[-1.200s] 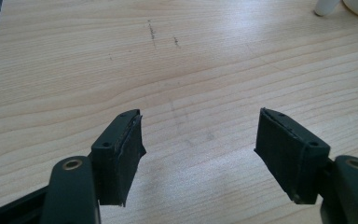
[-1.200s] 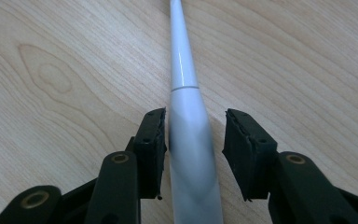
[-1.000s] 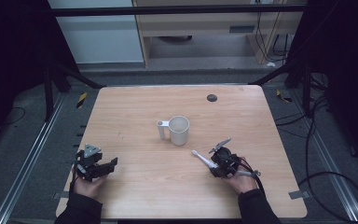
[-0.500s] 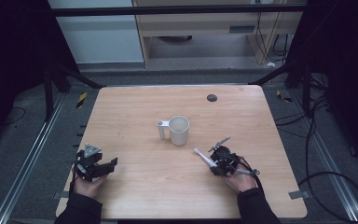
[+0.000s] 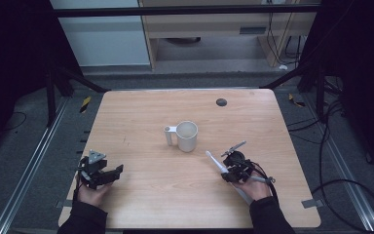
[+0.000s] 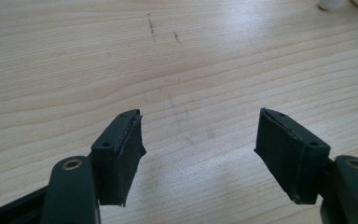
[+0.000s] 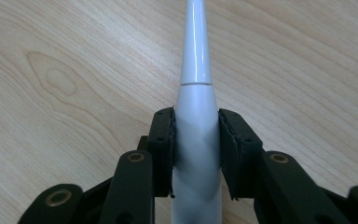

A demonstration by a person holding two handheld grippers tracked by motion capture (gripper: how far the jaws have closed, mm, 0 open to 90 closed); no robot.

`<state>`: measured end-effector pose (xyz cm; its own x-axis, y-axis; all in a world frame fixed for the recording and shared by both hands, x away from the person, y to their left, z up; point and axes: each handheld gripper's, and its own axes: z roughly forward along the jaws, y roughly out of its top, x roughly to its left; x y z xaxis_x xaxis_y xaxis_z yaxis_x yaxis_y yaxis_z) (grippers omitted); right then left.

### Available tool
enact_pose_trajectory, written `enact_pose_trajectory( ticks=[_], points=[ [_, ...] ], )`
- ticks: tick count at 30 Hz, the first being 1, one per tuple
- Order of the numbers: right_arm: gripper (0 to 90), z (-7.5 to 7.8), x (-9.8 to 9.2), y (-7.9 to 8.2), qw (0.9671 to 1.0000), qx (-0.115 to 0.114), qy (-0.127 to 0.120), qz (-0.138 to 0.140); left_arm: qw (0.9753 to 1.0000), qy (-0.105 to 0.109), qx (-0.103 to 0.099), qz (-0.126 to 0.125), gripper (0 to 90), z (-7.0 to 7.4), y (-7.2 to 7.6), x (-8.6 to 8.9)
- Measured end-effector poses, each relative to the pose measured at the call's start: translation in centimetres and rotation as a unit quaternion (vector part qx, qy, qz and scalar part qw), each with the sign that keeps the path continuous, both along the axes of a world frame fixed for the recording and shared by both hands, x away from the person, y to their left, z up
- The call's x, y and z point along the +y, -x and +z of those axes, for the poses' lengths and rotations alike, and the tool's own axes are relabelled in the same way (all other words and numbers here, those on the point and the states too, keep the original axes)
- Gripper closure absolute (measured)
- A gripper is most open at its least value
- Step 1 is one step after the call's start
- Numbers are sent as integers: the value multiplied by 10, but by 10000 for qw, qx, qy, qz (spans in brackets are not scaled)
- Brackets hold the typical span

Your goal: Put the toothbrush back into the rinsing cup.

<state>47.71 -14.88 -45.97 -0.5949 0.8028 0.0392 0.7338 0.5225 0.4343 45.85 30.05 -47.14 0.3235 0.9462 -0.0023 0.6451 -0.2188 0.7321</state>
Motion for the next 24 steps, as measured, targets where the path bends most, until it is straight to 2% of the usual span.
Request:
enact_pose_trajectory(
  ticks=[4,9,14,20,24],
  points=[
    [677,9,-3,3,9998,-69,-144,-136,10000,-4,-12,0,304,1,0,0],
    [678,21,-8,6,9990,-217,-370,-143,10000,-18,7,-12,305,0,-1,0],
    [679,32,-13,12,9979,-391,-467,-202,10000,-21,-6,-42,305,0,0,-1],
    [679,44,-17,17,9949,-687,-680,-278,10000,-5,-11,-36,305,1,0,-1],
    [678,53,-18,20,9905,-1064,-829,-274,10000,4,-16,-34,305,1,0,-1]
  ],
)
